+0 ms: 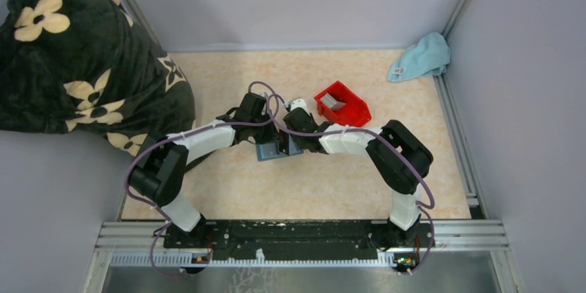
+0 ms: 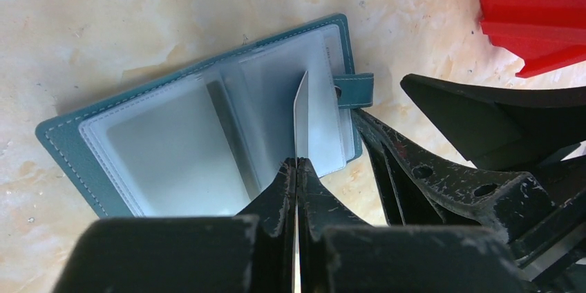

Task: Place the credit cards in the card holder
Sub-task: Turn over the card slot in the card holder.

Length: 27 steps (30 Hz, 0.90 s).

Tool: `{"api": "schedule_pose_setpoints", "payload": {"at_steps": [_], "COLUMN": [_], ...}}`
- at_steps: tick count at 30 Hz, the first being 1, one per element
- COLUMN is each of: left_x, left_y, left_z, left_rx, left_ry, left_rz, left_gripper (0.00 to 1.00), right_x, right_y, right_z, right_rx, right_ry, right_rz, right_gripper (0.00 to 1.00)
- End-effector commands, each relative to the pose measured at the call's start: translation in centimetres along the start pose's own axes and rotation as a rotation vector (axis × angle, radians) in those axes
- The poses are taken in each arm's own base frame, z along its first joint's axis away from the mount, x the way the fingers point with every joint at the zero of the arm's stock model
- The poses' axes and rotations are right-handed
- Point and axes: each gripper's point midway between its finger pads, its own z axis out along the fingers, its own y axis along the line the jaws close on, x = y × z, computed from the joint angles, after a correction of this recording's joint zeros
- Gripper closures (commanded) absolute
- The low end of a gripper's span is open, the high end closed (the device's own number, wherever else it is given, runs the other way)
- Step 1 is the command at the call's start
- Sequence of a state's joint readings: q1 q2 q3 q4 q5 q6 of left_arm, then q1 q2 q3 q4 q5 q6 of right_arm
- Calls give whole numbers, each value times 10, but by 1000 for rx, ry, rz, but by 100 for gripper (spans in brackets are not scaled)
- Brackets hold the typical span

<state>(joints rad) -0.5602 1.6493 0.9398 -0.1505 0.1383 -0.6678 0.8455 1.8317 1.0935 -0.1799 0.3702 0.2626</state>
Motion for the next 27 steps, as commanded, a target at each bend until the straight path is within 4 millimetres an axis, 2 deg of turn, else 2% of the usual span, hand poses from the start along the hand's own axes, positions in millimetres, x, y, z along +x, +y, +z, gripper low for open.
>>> {"api": "schedule_pose_setpoints", "payload": {"at_steps": [1, 6, 14, 19, 22, 27], "left_x": [7, 10, 11, 5, 0, -5], "left_y": [8, 11, 12, 8, 2, -7], "left_z": [5, 7, 7, 4, 2, 4], "left_rx": [-27, -33, -38, -33, -18, 2], "left_ry": [11, 20, 24, 6, -6, -5], "left_rz": [13, 11, 8, 6, 8, 14], "left_gripper": [100, 100, 100, 100, 100, 100], "right_x": [-20, -23, -26, -37, -51, -73], "right_y": [6, -10, -31, -33, -32, -14], "right_z": [4, 10, 5, -11, -24, -42], "right_rx": [39, 139, 256, 235, 203, 119], "right_ry": [-112, -152, -193, -241, -283, -333], "right_rz": [-34, -32, 19, 48, 62, 43], "right_gripper": [54, 54, 54, 54, 54, 55]}}
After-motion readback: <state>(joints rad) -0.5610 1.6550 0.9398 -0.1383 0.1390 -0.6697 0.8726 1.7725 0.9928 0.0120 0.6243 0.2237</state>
